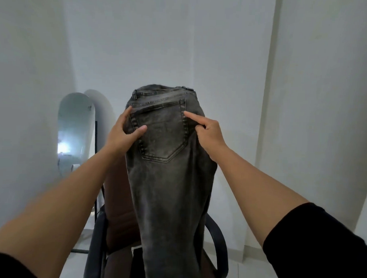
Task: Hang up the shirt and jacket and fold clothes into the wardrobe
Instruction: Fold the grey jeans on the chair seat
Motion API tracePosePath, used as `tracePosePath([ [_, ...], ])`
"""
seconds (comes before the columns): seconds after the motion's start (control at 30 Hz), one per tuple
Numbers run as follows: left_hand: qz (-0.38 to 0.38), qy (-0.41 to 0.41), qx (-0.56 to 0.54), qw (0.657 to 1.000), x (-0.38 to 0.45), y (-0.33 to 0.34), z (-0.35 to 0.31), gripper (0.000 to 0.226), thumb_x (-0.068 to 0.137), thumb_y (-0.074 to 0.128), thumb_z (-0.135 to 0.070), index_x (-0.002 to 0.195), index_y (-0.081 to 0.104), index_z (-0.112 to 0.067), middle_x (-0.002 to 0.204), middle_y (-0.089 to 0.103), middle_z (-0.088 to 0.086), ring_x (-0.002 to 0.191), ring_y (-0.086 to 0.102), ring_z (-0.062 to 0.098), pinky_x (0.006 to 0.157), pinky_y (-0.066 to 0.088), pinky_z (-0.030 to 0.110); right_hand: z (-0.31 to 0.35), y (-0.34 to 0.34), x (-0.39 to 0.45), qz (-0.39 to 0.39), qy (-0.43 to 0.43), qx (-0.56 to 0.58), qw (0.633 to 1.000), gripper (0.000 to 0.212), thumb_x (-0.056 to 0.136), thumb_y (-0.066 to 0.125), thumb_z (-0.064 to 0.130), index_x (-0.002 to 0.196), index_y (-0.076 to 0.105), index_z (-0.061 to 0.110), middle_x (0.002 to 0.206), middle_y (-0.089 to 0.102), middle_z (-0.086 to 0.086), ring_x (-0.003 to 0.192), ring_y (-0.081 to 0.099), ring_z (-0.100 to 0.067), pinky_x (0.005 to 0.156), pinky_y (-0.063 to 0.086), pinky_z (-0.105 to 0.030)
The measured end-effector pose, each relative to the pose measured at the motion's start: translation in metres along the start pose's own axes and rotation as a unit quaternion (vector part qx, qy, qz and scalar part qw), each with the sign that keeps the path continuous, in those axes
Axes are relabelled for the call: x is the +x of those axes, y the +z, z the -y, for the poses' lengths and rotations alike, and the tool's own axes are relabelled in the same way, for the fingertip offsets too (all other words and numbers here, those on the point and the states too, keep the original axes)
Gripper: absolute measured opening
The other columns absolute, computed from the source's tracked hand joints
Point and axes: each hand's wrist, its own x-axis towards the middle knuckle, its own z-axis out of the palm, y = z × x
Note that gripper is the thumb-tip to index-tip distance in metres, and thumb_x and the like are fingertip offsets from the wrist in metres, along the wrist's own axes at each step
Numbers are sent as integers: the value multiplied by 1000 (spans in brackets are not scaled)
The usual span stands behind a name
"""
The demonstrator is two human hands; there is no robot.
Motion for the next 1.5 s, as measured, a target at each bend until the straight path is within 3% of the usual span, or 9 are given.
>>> tracePosePath([
  [0.17, 67, -146, -150, 976, -36, 12, 25, 108, 68, 75, -53, 148, 3, -41, 155, 22, -2, 131, 35, 14, 109, 34, 37, 6, 15, 9, -38, 41, 53, 997, 61, 83, 31, -9, 116, 67, 26, 129, 60, 2, 120, 54, -13, 107, 38, -23],
  [0.3, 148, -235, -214, 936, -75, 37, 41, 129, 60, 82, -50, 146, -13, -43, 147, 28, -5, 119, 41, 15, 93, 43, 32, 12, 19, 11, -47, 53, 42, 997, 63, 83, 28, -6, 118, 66, 30, 131, 59, 2, 71, 56, -17, 62, 48, -19],
  [0.37, 191, -266, -251, 911, -89, 46, 44, 147, 38, 87, -58, 144, -14, -47, 140, 30, -9, 118, 46, 18, 85, 49, 31, 10, 16, 11, -66, 68, 17, 995, 62, 86, 26, -5, 120, 64, 31, 139, 53, 2, 81, 62, -19, 63, 51, -22],
  [0.5, 232, -317, -224, 892, -99, 57, 34, 101, 82, 62, -40, 142, -19, -48, 154, 20, -4, 126, 40, 21, 91, 44, 42, 0, 1, 6, -116, 103, -13, 988, 63, 88, 25, -4, 123, 62, 32, 142, 49, -2, 50, 45, -7, 46, 40, -17],
  [0.6, 270, -304, -159, 900, -91, 59, 26, 110, 79, 73, -26, 144, -13, -46, 151, 26, -5, 132, 38, 21, 100, 42, 43, -13, -11, 2, -123, 131, -20, 983, 61, 89, 26, -3, 127, 58, 33, 131, 58, -1, 44, 35, -5, 45, 36, -16],
  [0.7, 198, -217, -115, 949, -80, 60, 15, 107, 76, 75, -6, 149, 4, -41, 148, 32, -4, 129, 39, 13, 107, 35, 29, -14, -31, -5, -47, 136, -30, 989, 48, 96, 45, 14, 139, 45, 34, 83, 55, 4, 55, 41, -6, 58, 38, -11],
  [0.87, 22, -138, -175, 975, -56, 67, -9, 72, 88, 61, -3, 143, 33, -40, 123, 53, -9, 114, 51, 10, 103, 39, 26, -25, -61, -27, 96, 178, -77, 976, 82, 81, 63, 54, 145, 12, 51, 154, 27, 0, 140, 27, -24, 110, 29, -40],
  [1.1, -106, -138, -217, 961, -20, 66, -34, 50, 94, 53, -4, 127, 50, -42, 127, 50, 0, 107, 54, 15, 94, 50, 30, -50, -49, -58, 140, 207, 19, 968, 98, 78, 68, 48, 141, -7, 57, 156, 22, -2, 118, 54, -29, 95, 45, -50],
  [1.5, -167, -139, -291, 932, 16, 17, -50, 50, 94, 46, 1, 117, 47, -43, 130, 49, 9, 107, 57, 19, 94, 51, 35, -18, 8, -58, 133, -2, 29, 991, 96, 79, 74, 28, 141, 6, 59, 143, 25, 20, 134, 30, -7, 112, 34, -34],
])
